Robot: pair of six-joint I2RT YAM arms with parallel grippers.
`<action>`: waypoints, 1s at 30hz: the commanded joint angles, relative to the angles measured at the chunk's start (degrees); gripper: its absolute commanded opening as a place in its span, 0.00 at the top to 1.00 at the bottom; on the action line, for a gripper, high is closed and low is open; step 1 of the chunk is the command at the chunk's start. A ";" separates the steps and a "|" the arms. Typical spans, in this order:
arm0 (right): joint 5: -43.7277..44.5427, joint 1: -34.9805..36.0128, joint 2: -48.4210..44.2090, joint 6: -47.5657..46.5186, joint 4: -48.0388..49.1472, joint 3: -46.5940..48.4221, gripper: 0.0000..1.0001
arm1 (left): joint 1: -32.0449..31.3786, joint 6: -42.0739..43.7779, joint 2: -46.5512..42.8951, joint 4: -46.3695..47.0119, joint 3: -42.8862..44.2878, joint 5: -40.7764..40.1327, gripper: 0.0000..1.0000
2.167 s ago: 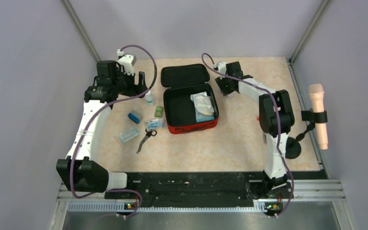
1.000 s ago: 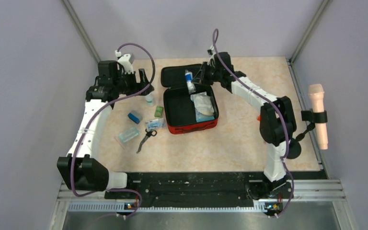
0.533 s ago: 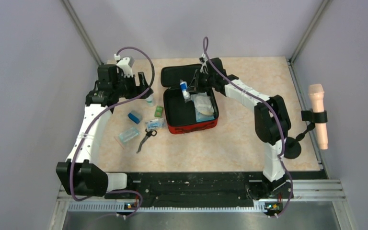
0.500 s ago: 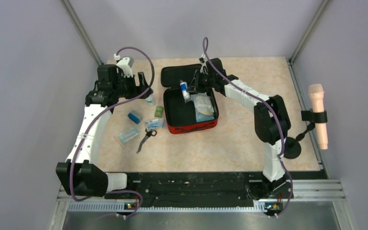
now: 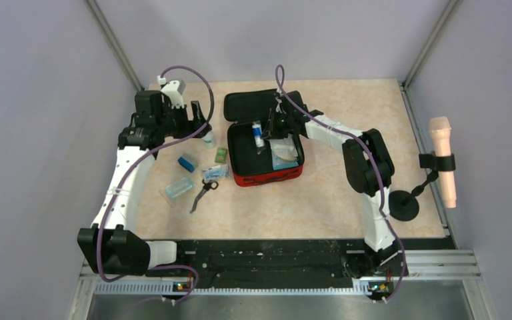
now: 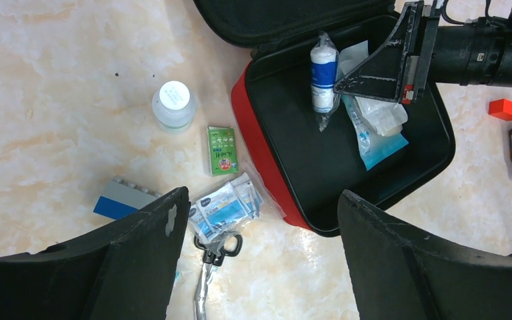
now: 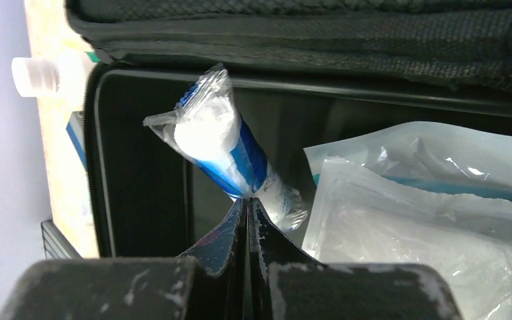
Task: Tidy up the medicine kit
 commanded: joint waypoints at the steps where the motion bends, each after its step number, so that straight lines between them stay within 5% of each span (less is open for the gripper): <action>1: 0.55 0.11 1.50 1.66 0.14 0.13 0.99 | 0.39 0.96 -2.14 0.53 -1.10 -0.96 0.14; 30: 7.94 2.27 -3.32 -4.76 -5.08 -1.47 0.96 | 0.64 -0.07 1.42 -0.42 0.24 -0.10 0.16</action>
